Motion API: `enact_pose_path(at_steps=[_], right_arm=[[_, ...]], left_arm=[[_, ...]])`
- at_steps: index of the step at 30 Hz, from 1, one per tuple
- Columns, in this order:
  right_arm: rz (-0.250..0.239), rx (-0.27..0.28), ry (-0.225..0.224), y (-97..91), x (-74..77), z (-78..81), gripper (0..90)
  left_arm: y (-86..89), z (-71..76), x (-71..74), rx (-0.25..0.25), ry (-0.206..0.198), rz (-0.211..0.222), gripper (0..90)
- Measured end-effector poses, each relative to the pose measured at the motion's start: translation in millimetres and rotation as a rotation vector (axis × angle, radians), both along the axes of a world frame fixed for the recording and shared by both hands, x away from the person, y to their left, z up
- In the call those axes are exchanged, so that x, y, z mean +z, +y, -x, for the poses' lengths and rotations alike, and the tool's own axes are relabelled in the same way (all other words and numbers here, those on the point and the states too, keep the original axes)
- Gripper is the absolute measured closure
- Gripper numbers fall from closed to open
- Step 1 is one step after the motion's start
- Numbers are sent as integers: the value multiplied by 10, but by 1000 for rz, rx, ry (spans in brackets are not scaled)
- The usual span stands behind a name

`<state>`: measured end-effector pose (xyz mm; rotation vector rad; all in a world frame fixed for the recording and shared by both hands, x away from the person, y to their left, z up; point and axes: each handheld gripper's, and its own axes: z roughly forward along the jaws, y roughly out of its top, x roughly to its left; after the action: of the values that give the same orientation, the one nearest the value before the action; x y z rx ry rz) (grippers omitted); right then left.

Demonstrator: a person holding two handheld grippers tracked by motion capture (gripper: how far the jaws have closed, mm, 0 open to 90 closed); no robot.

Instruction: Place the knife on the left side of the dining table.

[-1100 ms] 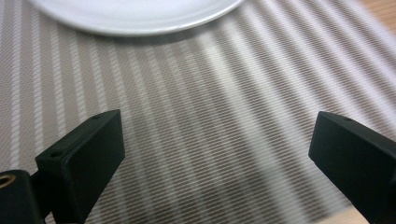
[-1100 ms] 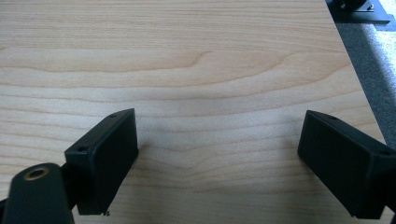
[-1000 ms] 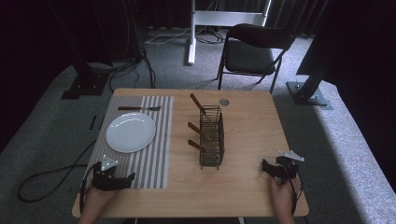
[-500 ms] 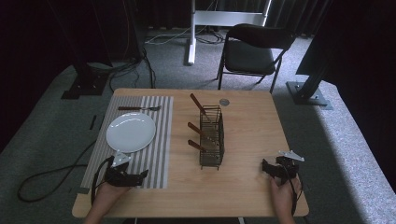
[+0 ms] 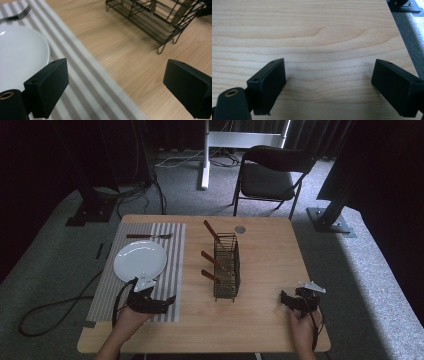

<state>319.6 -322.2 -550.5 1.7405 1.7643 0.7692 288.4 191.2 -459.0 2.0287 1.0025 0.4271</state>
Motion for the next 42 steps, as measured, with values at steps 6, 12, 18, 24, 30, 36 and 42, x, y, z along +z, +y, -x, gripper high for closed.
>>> enact_pose_path(at_steps=[6, 12, 18, 24, 30, 36, 42], right_arm=[[0, 0, 0, -1, 0, 0, 115], [0, 1, -1, -2, 0, 0, 115], [0, 1, -1, -2, 0, 0, 115], [1, 0, -1, -2, 0, 0, 116], [1, 0, -1, -2, 0, 0, 116], [0, 0, -1, -2, 0, 0, 116], [0, 0, -1, -2, 0, 0, 116]], left_arm=[[-220, -44, 89, -45, -21, 0, 64], [-389, -69, 183, -78, -40, 18, 64], [-553, -110, 258, -107, -32, 36, 64], [-721, -142, 330, -167, -32, 47, 64], [-882, -186, 445, -202, -35, 60, 125], [-942, -252, 523, -211, -36, 75, 188], [-966, -274, 553, -227, -27, 106, 388]])
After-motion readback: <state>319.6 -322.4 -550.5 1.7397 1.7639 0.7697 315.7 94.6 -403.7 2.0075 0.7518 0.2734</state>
